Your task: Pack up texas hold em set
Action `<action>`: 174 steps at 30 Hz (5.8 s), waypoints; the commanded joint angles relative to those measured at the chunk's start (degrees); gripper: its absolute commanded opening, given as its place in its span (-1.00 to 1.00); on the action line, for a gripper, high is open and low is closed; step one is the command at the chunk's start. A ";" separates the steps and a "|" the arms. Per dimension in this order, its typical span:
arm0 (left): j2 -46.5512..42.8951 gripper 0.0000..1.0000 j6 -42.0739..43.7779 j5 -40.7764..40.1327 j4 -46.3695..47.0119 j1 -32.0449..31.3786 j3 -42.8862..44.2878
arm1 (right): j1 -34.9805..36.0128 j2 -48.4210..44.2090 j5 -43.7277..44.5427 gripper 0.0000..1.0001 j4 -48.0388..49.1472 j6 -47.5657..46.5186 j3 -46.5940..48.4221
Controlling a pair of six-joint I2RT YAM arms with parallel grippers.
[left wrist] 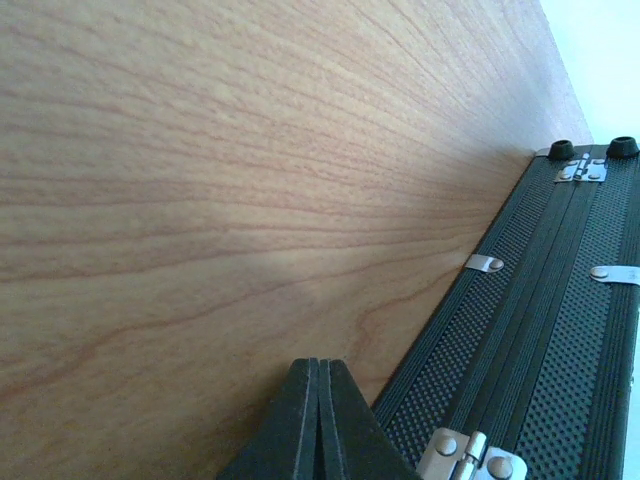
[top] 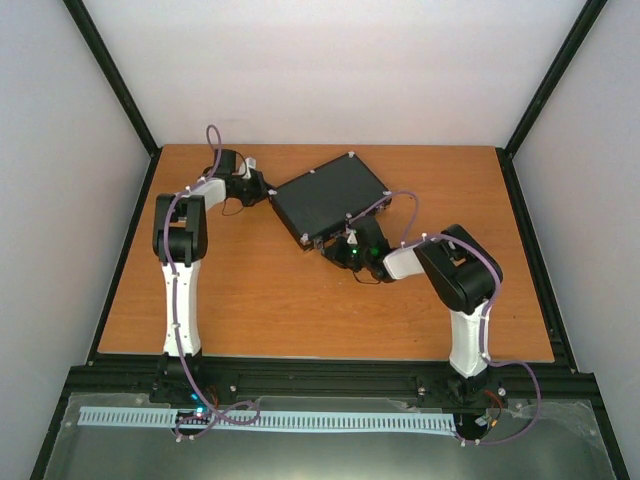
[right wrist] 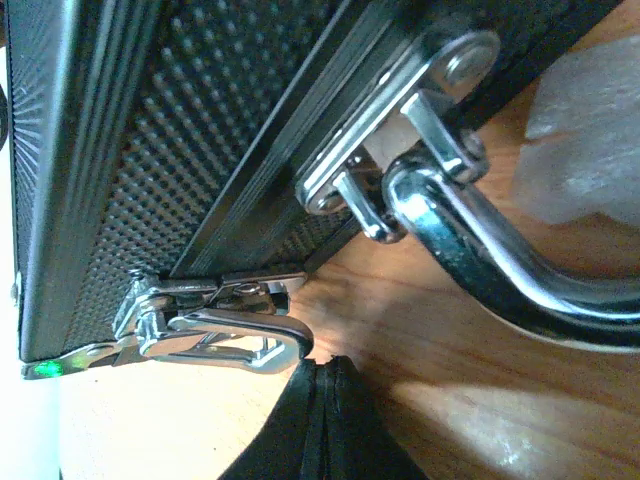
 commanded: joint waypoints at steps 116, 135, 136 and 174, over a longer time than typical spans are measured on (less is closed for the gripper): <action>23.43 -0.98 -18.34 3.58 2.62 -1.44 33.24 | 0.07 7.08 2.67 -0.94 -15.98 -12.32 7.01; 14.93 -0.98 -9.06 6.83 1.16 -4.97 13.94 | -1.40 -0.56 12.41 -0.94 -11.42 -6.25 -1.40; 14.80 -0.98 -8.83 6.83 0.78 -4.97 13.66 | -1.61 -0.31 11.21 -0.94 -10.16 -6.46 -1.59; 14.44 -0.98 -4.71 6.78 -4.41 -5.59 11.15 | -3.88 10.72 0.73 -0.94 -8.77 -5.81 5.65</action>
